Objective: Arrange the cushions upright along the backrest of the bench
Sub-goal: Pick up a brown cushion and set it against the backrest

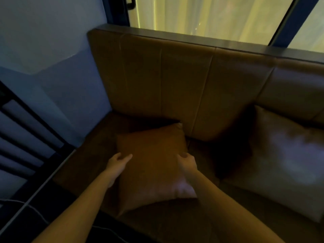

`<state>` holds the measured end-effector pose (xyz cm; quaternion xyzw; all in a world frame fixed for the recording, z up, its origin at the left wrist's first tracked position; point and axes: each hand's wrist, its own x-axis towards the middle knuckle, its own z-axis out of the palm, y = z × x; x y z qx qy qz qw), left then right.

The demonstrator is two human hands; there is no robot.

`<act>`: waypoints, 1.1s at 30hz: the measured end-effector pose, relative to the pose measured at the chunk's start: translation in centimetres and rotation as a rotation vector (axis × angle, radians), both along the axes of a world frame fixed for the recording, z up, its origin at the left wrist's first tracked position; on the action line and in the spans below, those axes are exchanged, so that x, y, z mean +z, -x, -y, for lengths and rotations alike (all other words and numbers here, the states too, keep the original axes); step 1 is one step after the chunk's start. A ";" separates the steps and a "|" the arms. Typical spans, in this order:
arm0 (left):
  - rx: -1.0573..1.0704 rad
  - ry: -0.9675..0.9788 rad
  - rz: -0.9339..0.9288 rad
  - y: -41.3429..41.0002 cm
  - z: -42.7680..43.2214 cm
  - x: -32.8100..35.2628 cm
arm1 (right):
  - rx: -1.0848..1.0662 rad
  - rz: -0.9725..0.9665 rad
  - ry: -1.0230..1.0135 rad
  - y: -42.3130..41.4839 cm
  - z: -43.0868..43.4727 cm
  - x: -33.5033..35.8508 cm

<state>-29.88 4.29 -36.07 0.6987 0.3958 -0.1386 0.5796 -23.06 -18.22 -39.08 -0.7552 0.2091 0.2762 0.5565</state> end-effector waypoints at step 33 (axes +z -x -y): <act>0.141 0.091 0.160 -7.2 -0.9 -7.3 | -0.148 0.018 -0.019 -7.7 2.8 -7.1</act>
